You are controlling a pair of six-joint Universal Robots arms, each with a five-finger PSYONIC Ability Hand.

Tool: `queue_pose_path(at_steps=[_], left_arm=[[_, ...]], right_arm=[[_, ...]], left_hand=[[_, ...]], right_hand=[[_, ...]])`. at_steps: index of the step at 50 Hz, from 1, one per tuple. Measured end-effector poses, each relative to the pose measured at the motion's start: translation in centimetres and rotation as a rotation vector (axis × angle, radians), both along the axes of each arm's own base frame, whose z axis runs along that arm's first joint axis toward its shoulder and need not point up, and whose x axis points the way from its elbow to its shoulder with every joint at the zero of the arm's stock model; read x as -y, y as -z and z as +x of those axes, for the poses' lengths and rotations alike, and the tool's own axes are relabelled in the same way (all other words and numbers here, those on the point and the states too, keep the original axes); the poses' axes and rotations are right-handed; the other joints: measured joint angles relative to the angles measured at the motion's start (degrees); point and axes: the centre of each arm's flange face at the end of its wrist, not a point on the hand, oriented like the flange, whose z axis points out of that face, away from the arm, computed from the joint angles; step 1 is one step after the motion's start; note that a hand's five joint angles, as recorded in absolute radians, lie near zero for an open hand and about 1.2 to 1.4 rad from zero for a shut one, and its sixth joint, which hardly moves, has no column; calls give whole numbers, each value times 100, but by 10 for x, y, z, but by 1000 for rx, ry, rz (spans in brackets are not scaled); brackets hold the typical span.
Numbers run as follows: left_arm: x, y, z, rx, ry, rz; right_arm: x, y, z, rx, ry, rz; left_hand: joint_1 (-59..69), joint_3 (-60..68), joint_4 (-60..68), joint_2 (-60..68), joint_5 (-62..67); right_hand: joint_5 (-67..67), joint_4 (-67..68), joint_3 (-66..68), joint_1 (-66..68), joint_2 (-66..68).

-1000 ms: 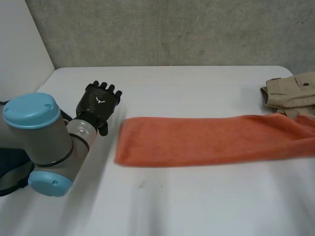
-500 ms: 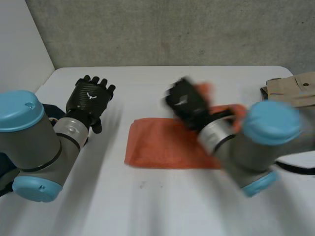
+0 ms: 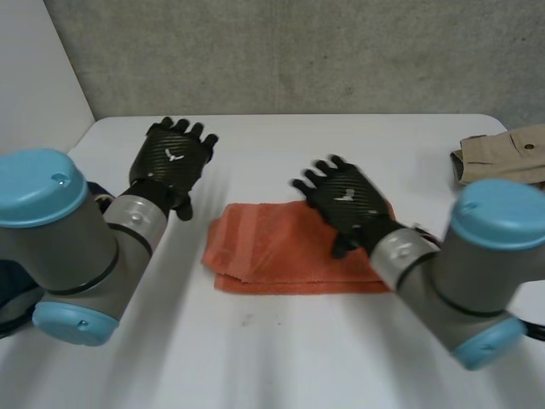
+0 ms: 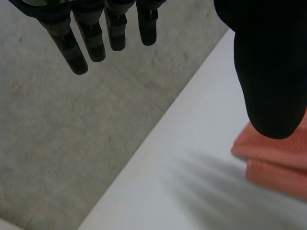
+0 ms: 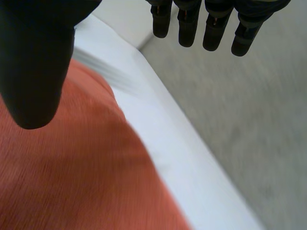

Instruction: Fold the laundry.

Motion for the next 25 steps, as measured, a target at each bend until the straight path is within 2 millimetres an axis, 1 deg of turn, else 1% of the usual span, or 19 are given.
queue_pose_path(at_steps=[1,2,4,5,7,9,10,11,12,13,15,18,21,23,25], left_arm=[[-1,-2,-4,-3,11,-6],[-2,-2,-5,-4,15,-8],[-2,-2,-5,-4,15,-8],[-7,-4,-17,-10,46,-17],[-9,-2,-21,-9,58,-16],[-12,0,-26,-7,72,-11],[-13,1,-27,-5,77,-9],[-15,3,-29,-3,82,-5],[-15,4,-29,-2,84,-3],[-16,5,-30,0,87,1],[-18,7,-31,3,90,6],[-19,8,-30,7,89,12],[-21,8,-28,9,85,14],[-22,7,-26,8,81,13],[-23,3,-23,5,76,8]], right_arm=[[3,0,-10,10,37,47],[4,1,-13,12,49,64],[4,1,-13,12,49,64],[11,13,-42,-14,154,194],[13,22,-52,-46,195,229],[18,34,-66,-109,247,255],[20,39,-72,-143,270,260],[23,45,-79,-183,294,258],[25,48,-82,-205,305,253],[28,52,-87,-246,324,240],[34,54,-92,-295,345,210],[45,52,-94,-340,370,134],[53,41,-87,-343,377,37],[54,30,-75,-322,359,-38],[47,18,-56,-285,310,-114]], left_hand=[[0,0,0,0,0],[0,0,0,0,0],[0,0,0,0,0],[0,0,0,0,0],[0,0,0,0,0],[0,0,0,0,0],[0,0,0,0,0],[0,0,0,0,0],[0,0,0,0,0],[0,0,0,0,0],[0,0,0,0,0],[0,0,0,0,0],[0,0,0,0,0],[0,0,0,0,0],[0,0,0,0,0]], right_hand=[[0,0,0,0,0],[0,0,0,0,0],[0,0,0,0,0],[0,0,0,0,0],[46,47,48,38,45],[1004,1008,1011,1012,1069],[1756,1755,1763,1718,1764],[2721,2730,2745,2846,2896],[3184,3192,3212,3308,3265],[4482,4541,4566,4218,4741],[5165,5333,5332,4390,5342],[5356,5603,5566,4651,5414],[5375,5626,5570,4750,5414],[5375,5628,5571,4751,5414],[5377,5633,5576,4808,5414]])
